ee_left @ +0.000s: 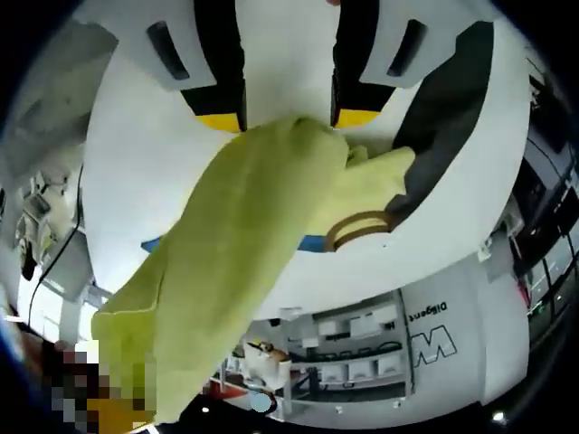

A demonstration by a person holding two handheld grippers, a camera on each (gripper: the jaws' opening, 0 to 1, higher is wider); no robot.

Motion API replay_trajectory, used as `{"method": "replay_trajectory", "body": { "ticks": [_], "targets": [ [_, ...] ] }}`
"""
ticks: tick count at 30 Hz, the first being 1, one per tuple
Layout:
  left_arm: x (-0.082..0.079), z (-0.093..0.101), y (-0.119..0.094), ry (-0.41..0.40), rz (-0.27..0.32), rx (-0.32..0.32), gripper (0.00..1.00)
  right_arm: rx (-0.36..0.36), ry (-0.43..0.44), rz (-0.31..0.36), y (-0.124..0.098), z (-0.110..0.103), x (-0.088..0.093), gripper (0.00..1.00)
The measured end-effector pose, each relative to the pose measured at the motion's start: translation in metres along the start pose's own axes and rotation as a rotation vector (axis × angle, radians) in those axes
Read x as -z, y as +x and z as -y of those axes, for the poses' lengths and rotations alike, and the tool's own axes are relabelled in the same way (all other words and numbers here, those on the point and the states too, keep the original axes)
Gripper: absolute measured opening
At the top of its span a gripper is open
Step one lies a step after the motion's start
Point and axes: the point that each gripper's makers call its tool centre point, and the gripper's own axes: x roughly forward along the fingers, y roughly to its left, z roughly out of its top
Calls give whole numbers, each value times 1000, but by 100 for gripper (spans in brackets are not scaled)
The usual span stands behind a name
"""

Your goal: Fold the garment on the visible template until the final outline fits inside the template.

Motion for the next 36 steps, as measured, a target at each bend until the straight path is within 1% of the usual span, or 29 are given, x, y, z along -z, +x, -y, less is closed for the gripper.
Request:
{"method": "replay_trajectory", "body": {
  "ticks": [2, 4, 7, 8, 11, 14, 18, 20, 21, 23, 24, 26, 29, 30, 32, 34, 35, 36],
  "targets": [
    [-5, -2, -1, -8, 16, 4, 21, -2, 7, 1, -1, 0, 3, 0],
    [-8, -1, -2, -20, 23, 22, 16, -5, 16, 6, -1, 0, 4, 0],
    [-10, 3, -3, 17, 16, 30, 4, -1, 12, 3, -2, 2, 6, 0],
    [-11, 3, -5, 31, 15, 33, 3, 2, 9, 3, -3, 3, 6, 0],
    [-11, 1, -11, 58, 6, 39, 1, 19, 18, 3, -5, 13, 10, 0],
    [-12, -7, -21, 81, -4, 40, 0, 29, 27, 0, -7, 20, 15, 0],
    [-17, -9, -34, 107, -22, 74, 0, 61, 26, -10, -9, 29, 24, 0],
    [-18, -8, -40, 133, -56, 104, 0, 65, 25, -15, -10, 32, 28, 0],
    [-19, -8, -44, 149, -78, 121, 0, 67, 39, -18, -10, 34, 31, 0],
    [-20, -8, -50, 172, -112, 140, 0, 68, 40, -25, -10, 34, 35, 0],
    [-20, -7, -51, 177, -119, 146, 0, 71, 34, -35, -10, 35, 39, 0],
    [-15, -5, -58, 173, -173, 173, 0, 69, 31, -58, -9, 35, 50, 0],
    [-4, -1, -62, 159, -227, 210, 0, 51, 50, -81, -7, 30, 65, 0],
    [4, 3, -64, 155, -258, 227, 0, 44, 51, -89, -7, 27, 69, 0],
    [13, 9, -65, 172, -277, 241, 0, 29, 39, -120, -7, 21, 82, 0],
    [23, 17, -67, 171, -310, 277, 1, 5, 29, -145, -8, 13, 93, 0],
    [32, 23, -68, 173, -333, 305, 1, 0, 30, -148, -9, 11, 96, 0],
    [37, 26, -68, 178, -349, 317, 1, -12, 34, -158, -10, 8, 102, 0]
  ]
}}
